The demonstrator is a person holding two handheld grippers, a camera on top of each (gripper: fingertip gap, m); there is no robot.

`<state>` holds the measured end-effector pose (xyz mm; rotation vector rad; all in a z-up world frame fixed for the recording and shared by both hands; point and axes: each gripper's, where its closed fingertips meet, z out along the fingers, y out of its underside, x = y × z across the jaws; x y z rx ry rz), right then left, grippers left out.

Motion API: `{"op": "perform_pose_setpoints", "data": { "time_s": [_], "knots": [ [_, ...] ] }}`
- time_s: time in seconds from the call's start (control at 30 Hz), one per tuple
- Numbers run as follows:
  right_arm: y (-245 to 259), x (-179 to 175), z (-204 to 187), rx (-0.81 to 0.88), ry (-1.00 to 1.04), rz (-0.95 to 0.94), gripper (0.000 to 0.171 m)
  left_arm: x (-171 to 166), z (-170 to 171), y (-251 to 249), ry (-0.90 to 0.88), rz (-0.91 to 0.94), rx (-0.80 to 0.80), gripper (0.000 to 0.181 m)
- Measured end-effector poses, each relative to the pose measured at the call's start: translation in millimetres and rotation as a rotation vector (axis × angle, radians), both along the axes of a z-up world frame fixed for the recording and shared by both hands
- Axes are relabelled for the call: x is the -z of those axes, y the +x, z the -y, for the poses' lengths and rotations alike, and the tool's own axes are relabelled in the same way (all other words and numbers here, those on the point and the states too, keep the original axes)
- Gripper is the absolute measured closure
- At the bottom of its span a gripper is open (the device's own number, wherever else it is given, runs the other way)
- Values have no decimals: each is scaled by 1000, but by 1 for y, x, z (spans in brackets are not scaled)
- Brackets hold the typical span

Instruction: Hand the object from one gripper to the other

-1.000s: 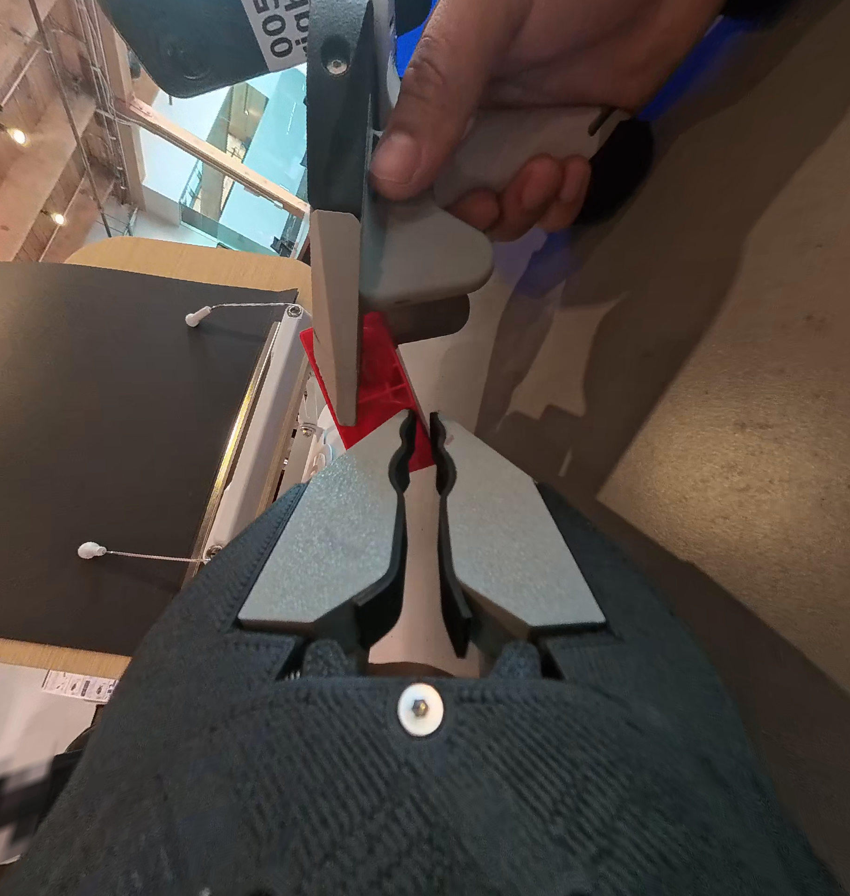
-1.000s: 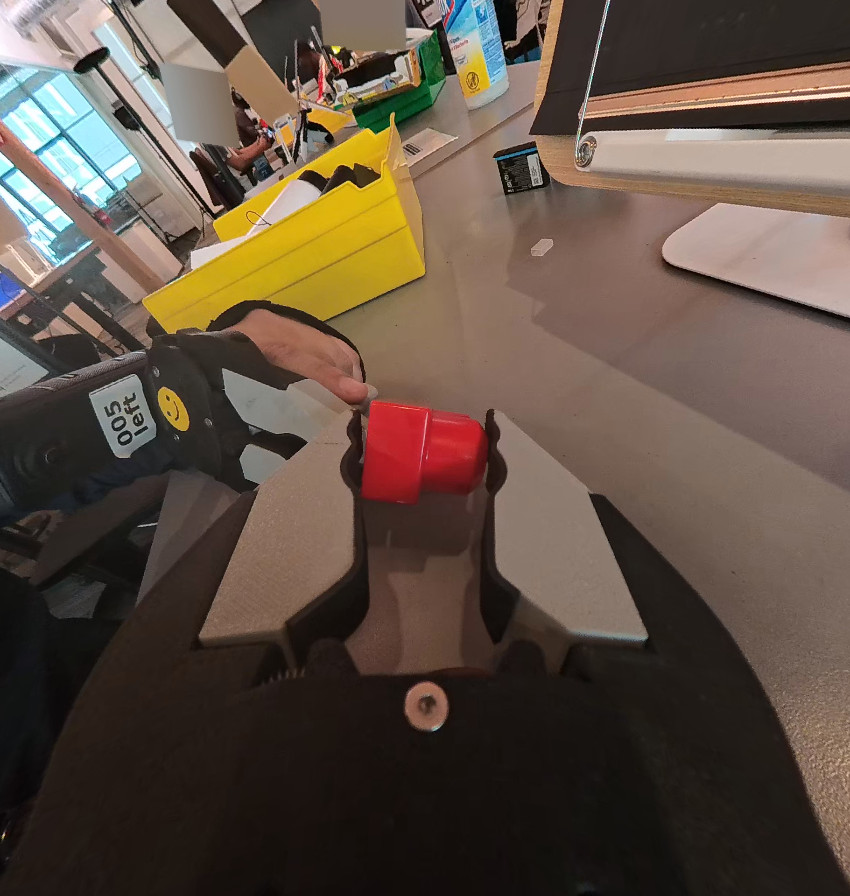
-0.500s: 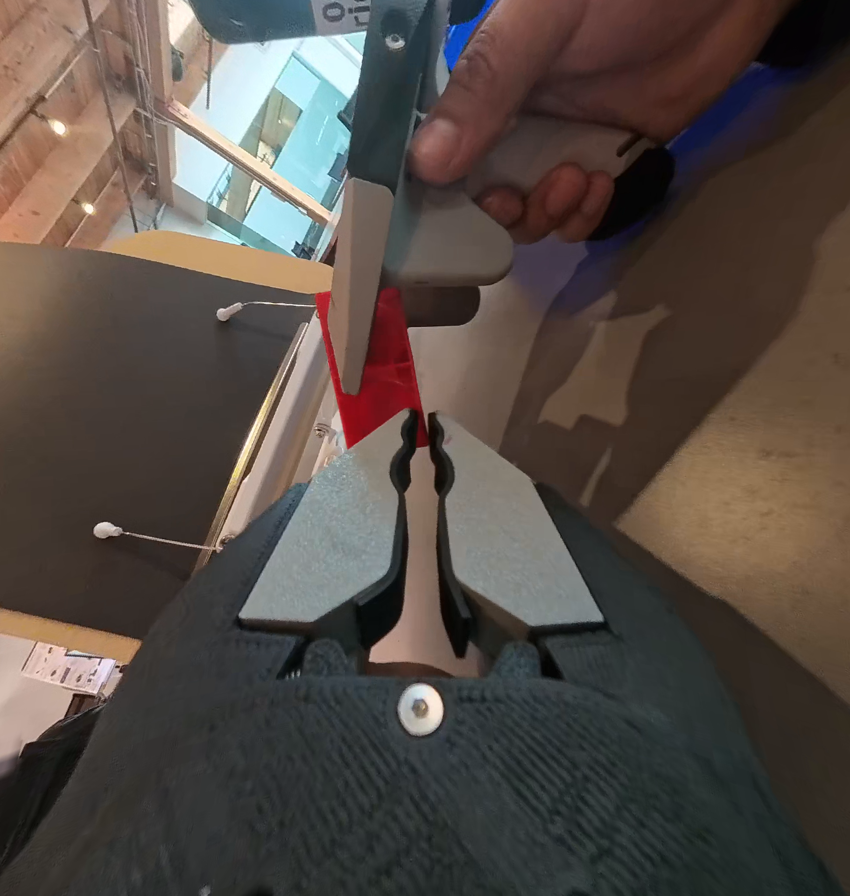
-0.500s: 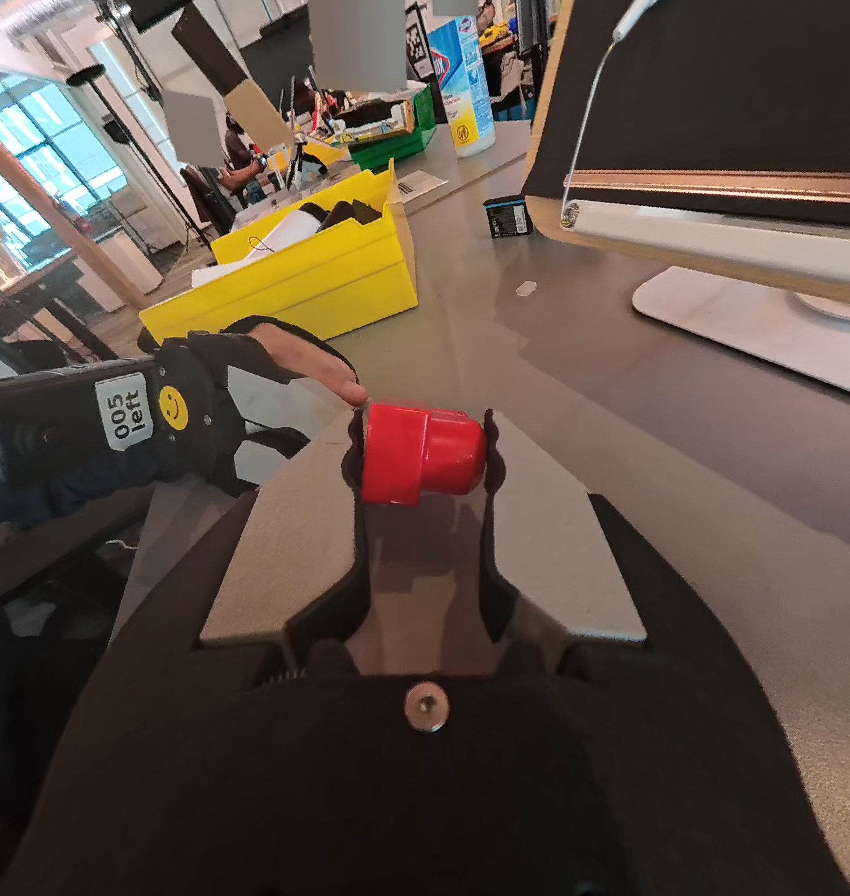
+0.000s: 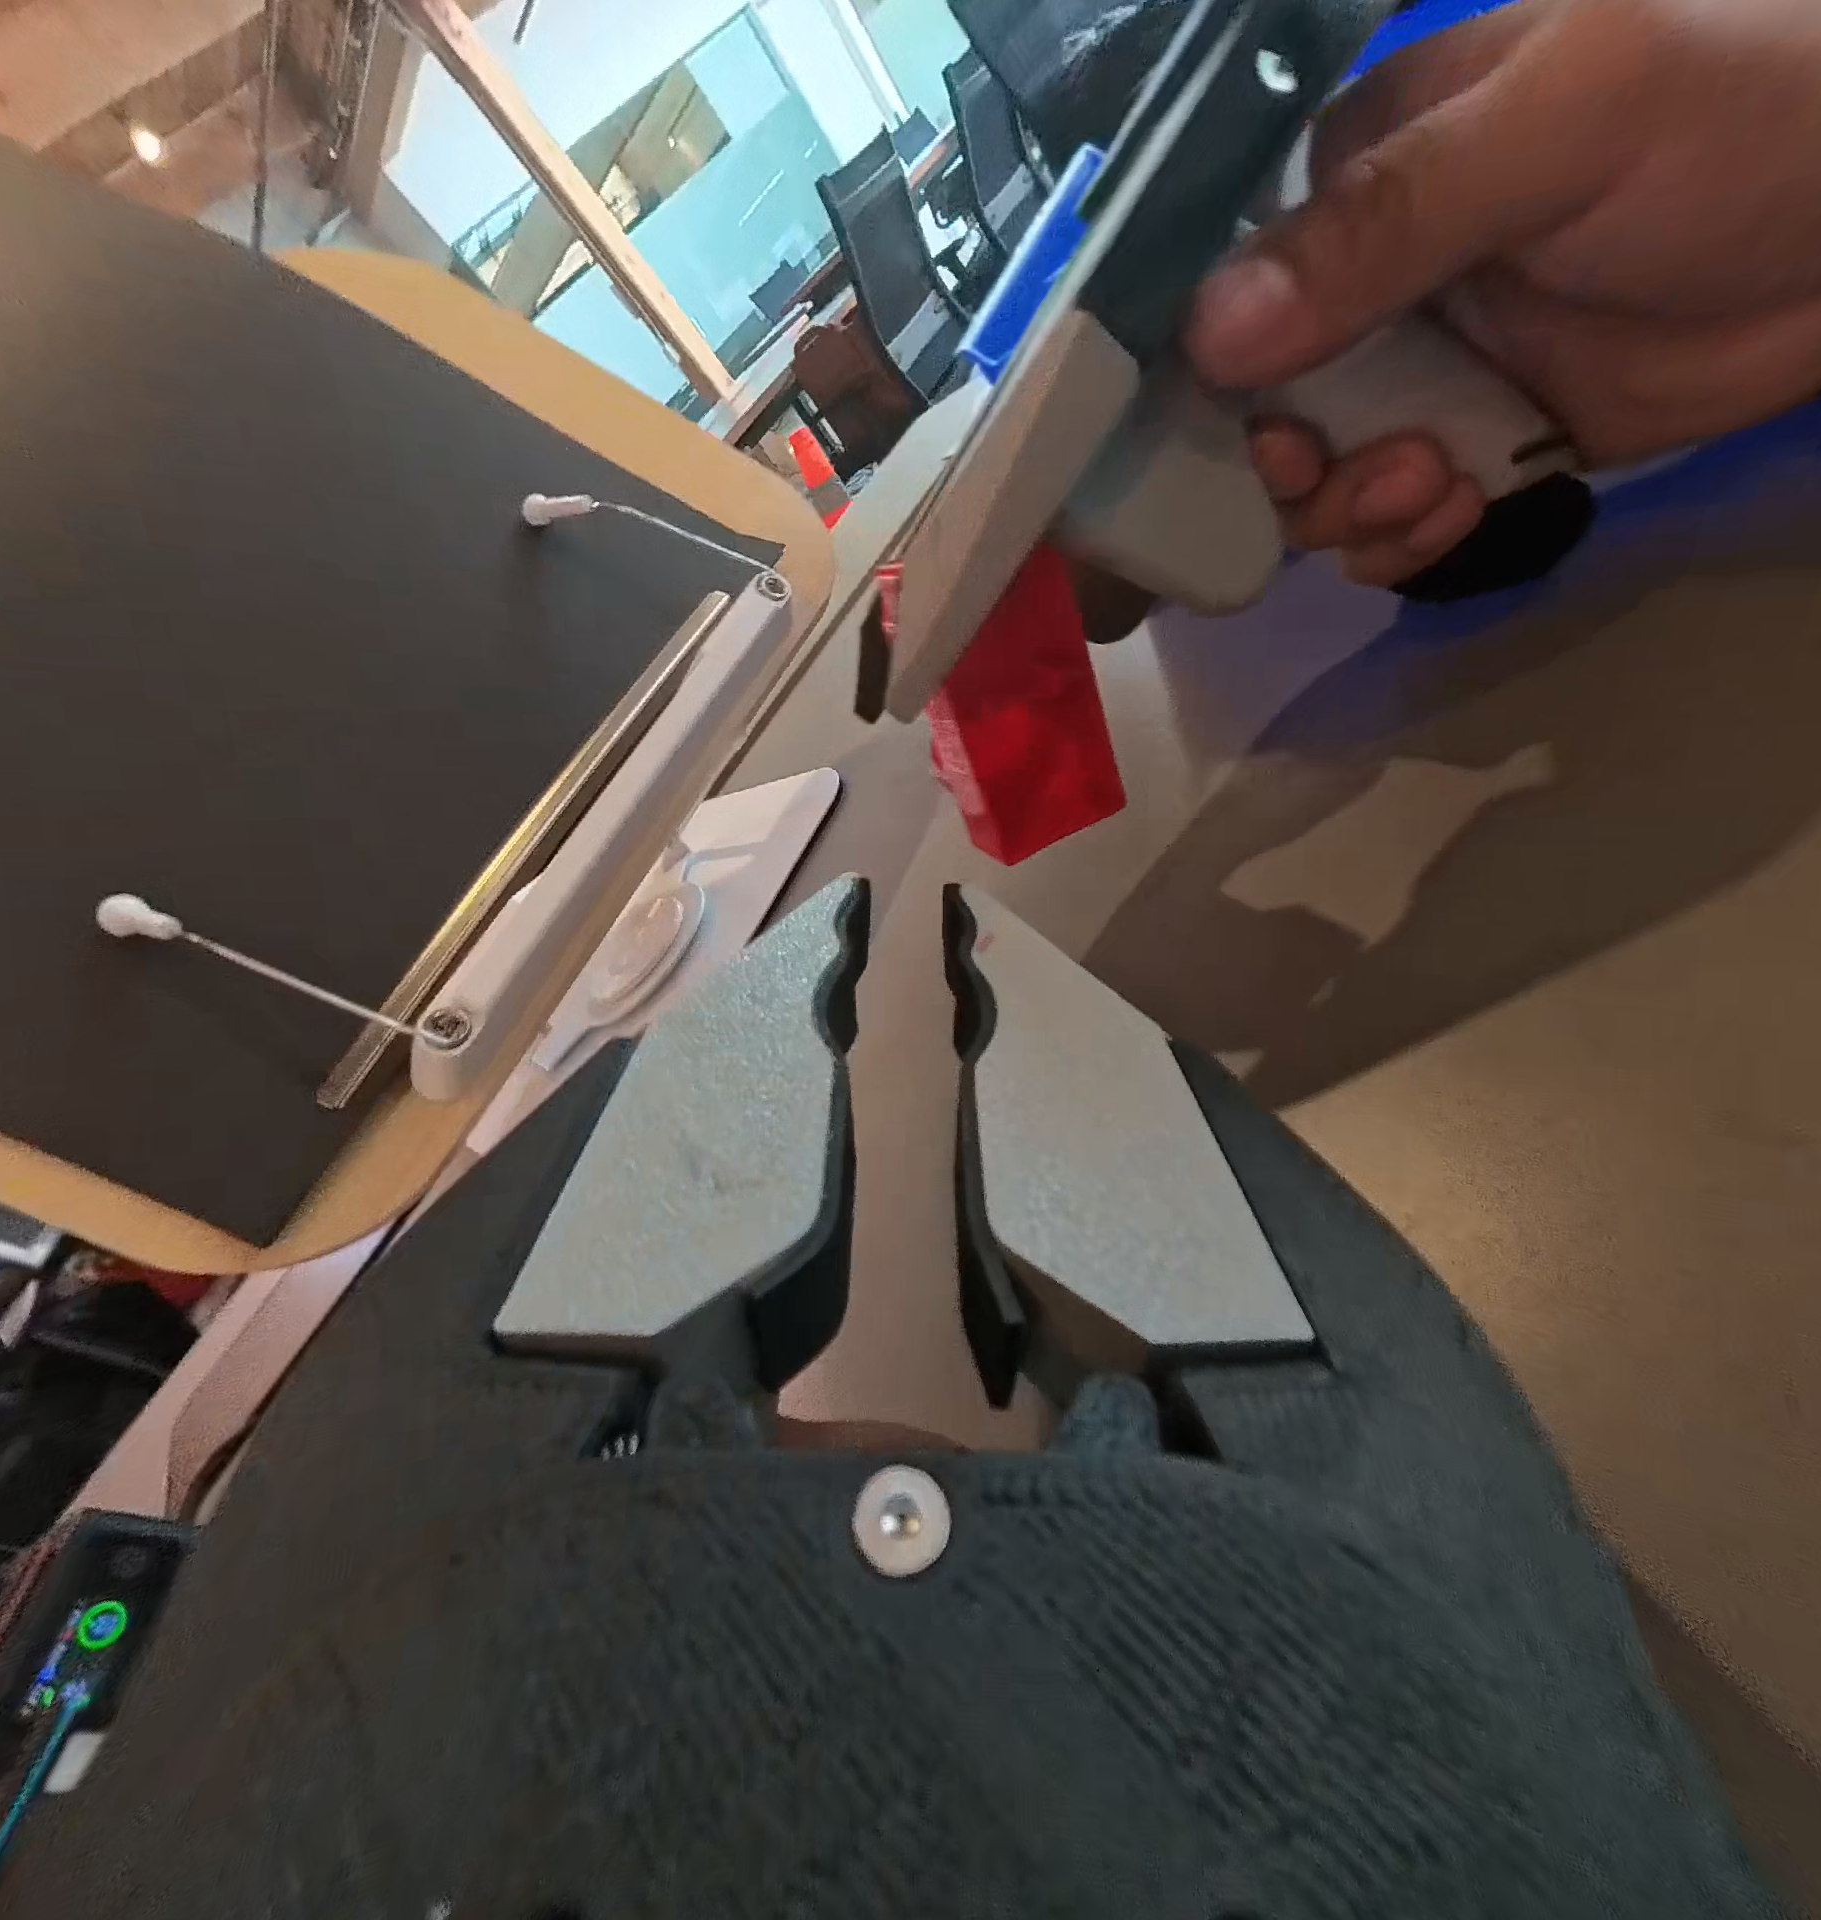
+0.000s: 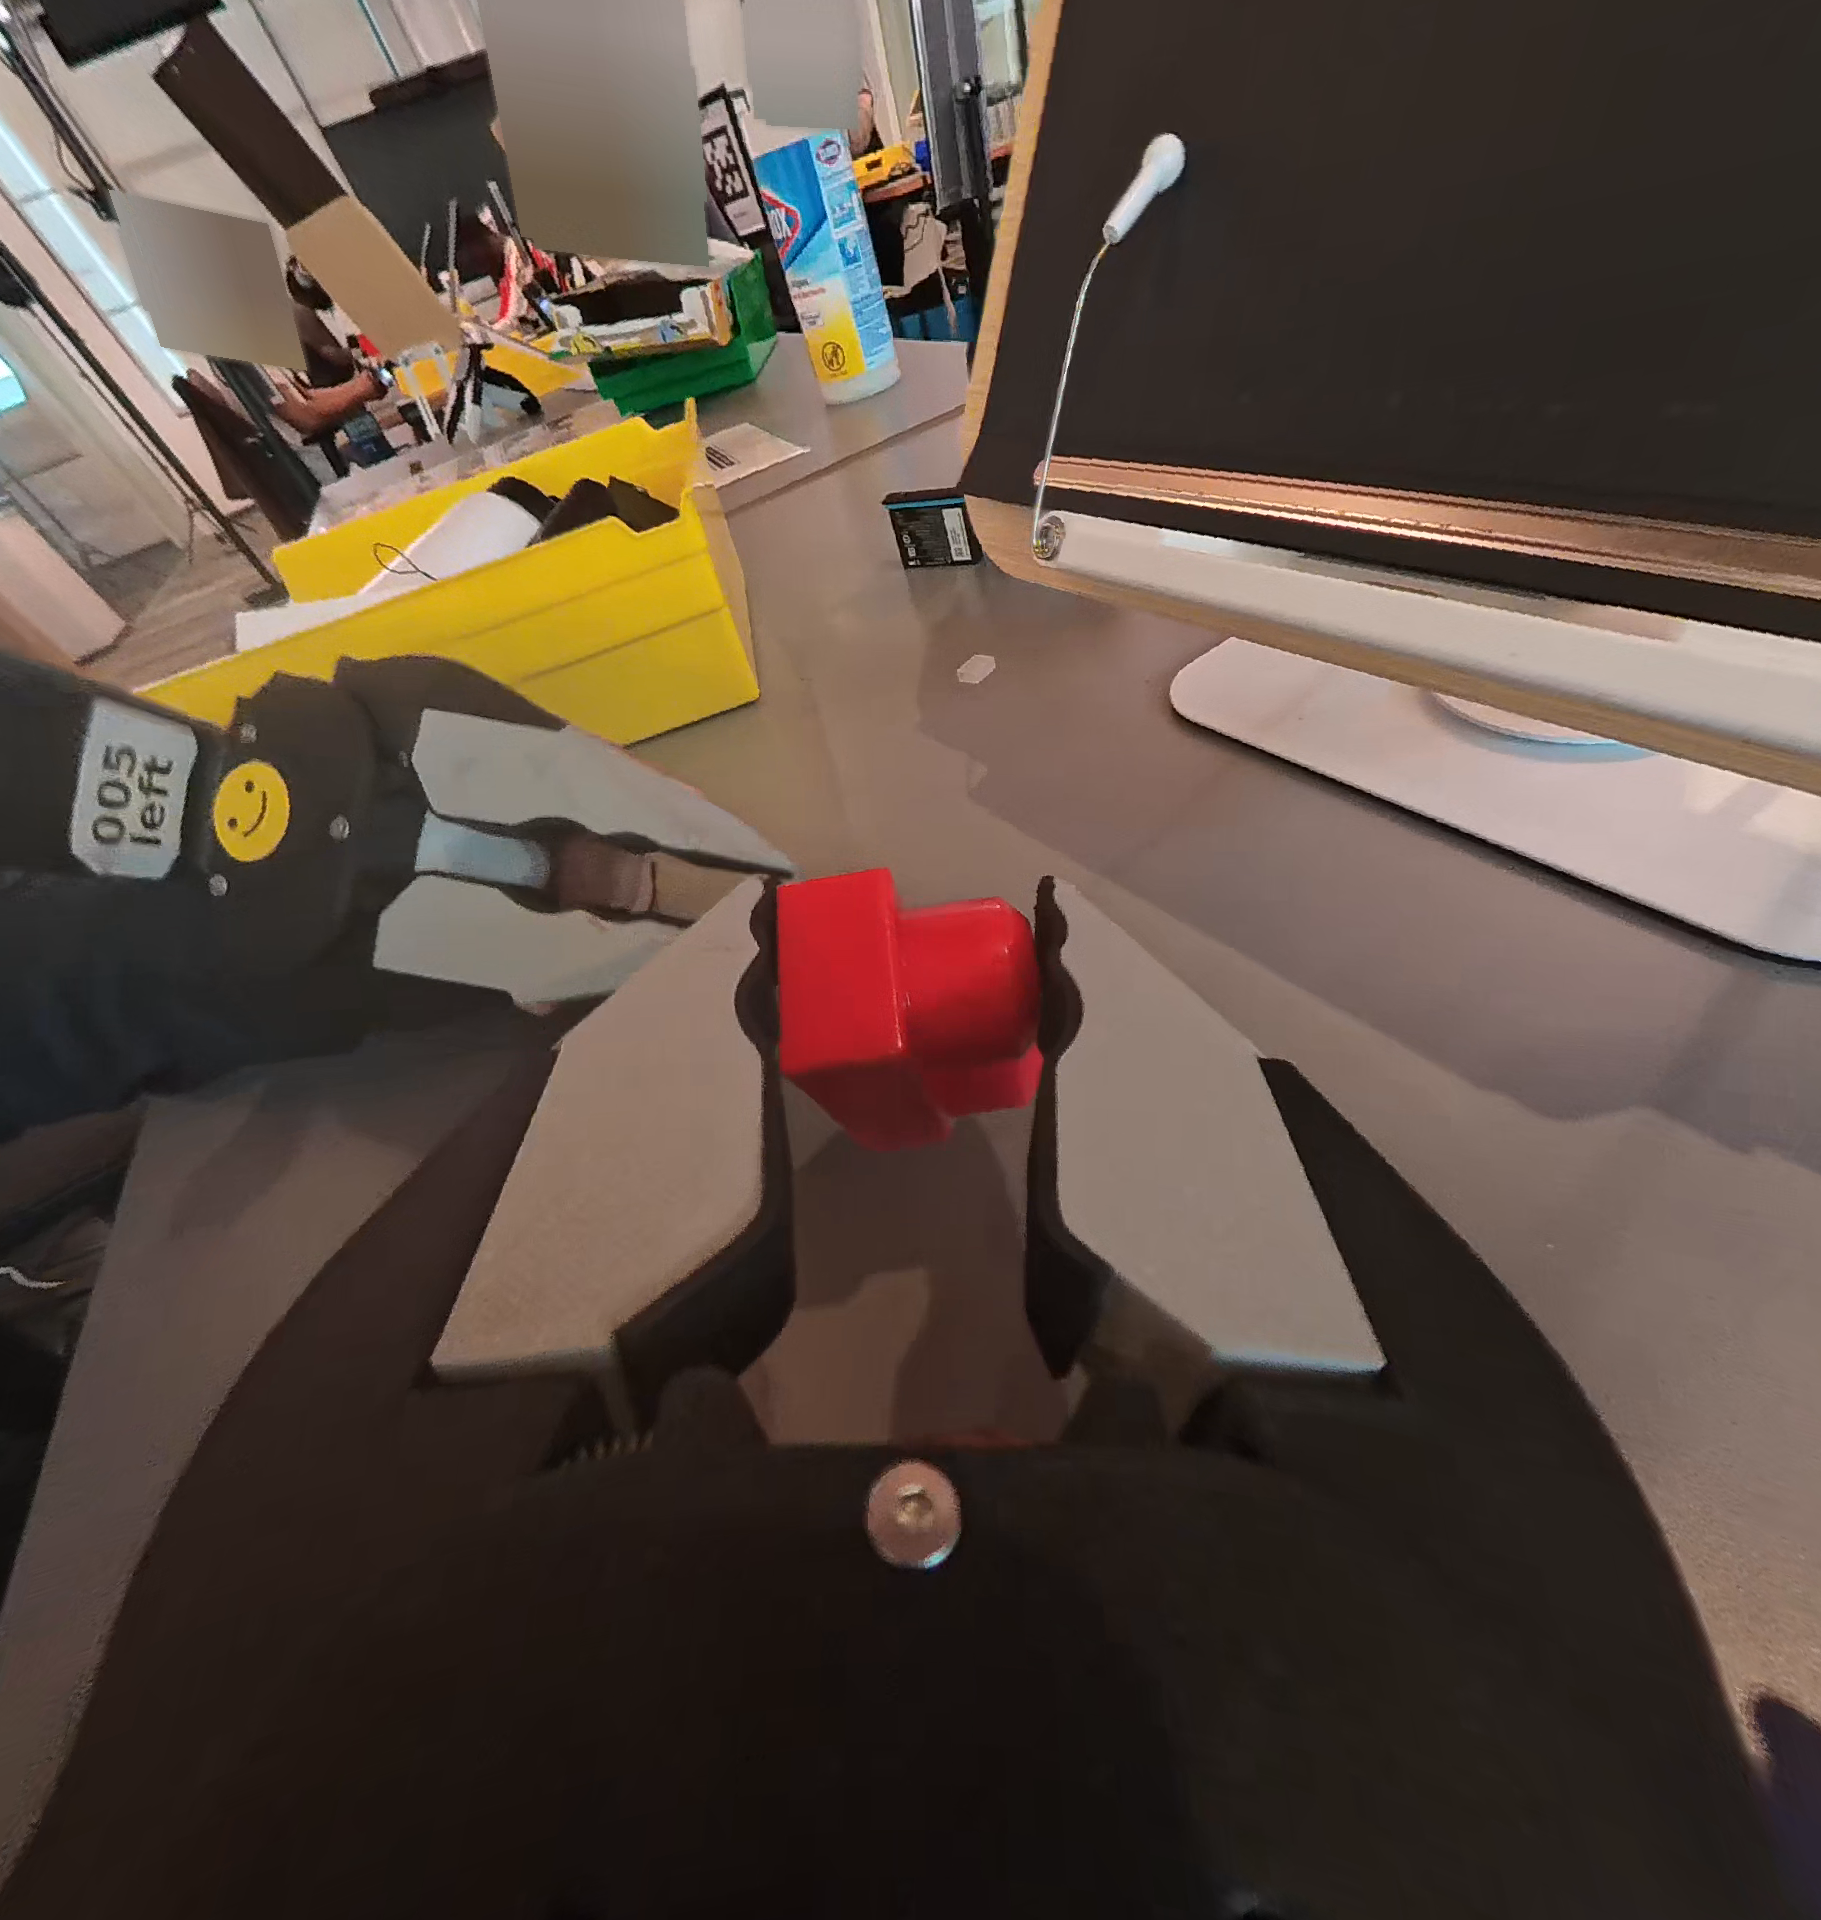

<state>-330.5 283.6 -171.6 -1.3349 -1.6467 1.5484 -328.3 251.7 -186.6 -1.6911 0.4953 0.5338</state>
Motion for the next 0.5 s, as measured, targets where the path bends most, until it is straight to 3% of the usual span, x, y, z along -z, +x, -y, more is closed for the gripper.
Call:
{"op": "perform_pose_setpoints", "data": {
  "time_s": [0.5],
  "knots": [
    [1, -8, -3, 51, 111, -58, 126, -6, 2, -24, 18, 109, -96, 168]
  ]
}}
